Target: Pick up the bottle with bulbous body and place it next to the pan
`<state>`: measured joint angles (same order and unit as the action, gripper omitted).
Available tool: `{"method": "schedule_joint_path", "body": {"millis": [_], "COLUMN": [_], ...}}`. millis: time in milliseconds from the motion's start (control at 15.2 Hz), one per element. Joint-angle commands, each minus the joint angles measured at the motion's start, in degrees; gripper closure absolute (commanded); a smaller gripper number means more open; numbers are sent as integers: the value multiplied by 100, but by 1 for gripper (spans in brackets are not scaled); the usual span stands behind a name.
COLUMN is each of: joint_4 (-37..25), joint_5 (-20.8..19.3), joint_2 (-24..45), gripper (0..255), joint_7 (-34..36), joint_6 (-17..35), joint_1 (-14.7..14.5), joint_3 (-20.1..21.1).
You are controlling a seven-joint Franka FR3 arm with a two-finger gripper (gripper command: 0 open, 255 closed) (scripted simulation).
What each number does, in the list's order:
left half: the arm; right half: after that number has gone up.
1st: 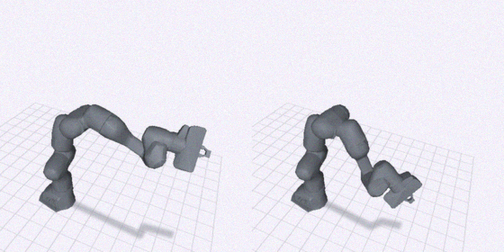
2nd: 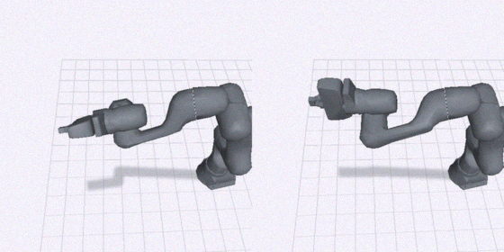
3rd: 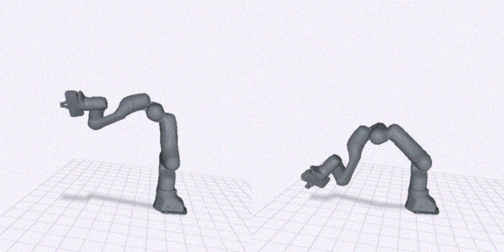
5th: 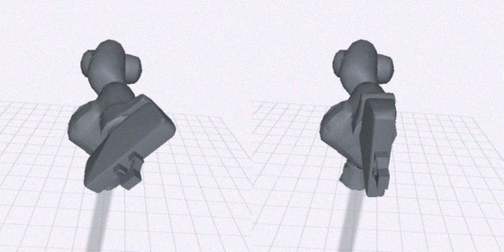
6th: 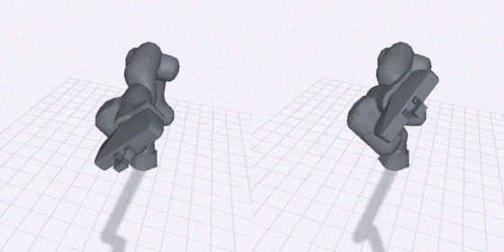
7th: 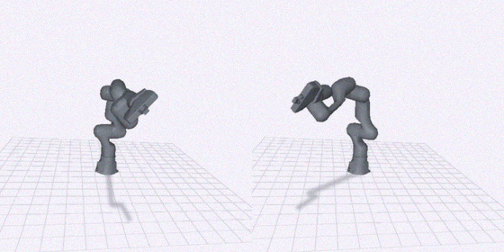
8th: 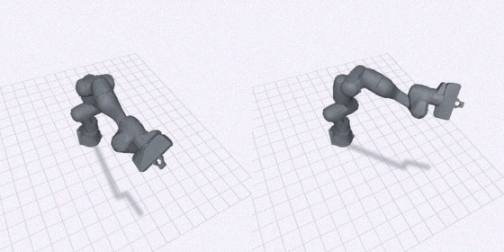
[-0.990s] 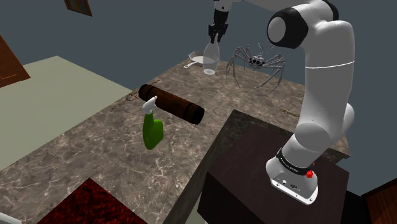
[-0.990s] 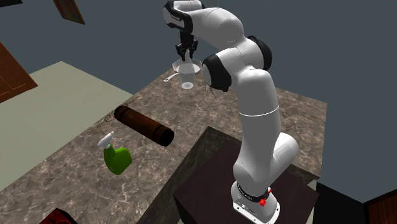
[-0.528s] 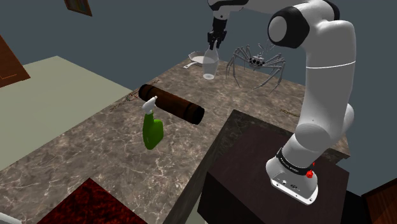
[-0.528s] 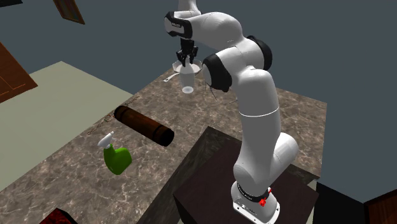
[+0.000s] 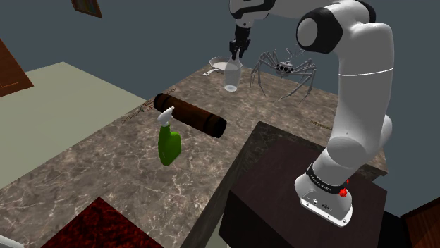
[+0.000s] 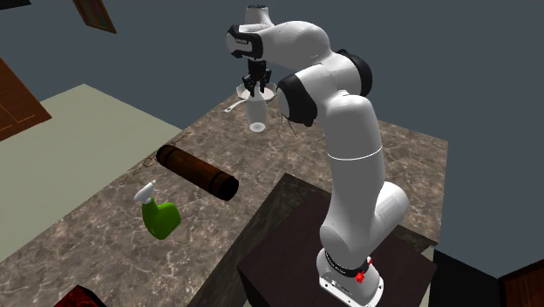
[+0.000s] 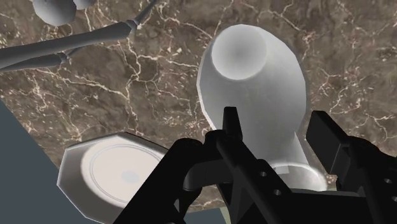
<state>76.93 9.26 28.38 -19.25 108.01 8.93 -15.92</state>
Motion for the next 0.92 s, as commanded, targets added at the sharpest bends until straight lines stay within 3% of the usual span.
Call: {"method": "schedule_joint_path", "body": {"millis": [0,198,264,594,858], "joint_4": [8,8,8,9,-623], "joint_5": [0,0,0,0,-30], "joint_2": [-4,-4,-5,-5,-69], "gripper": [255,255,0,0,0], "joint_7": [-1,-1,-1,-1,38], "joint_6": [9,9,9,9,-681], "joint_1": [-1,-1,-1,-1,47], "joint_3": [0,0,0,0,-23]}}
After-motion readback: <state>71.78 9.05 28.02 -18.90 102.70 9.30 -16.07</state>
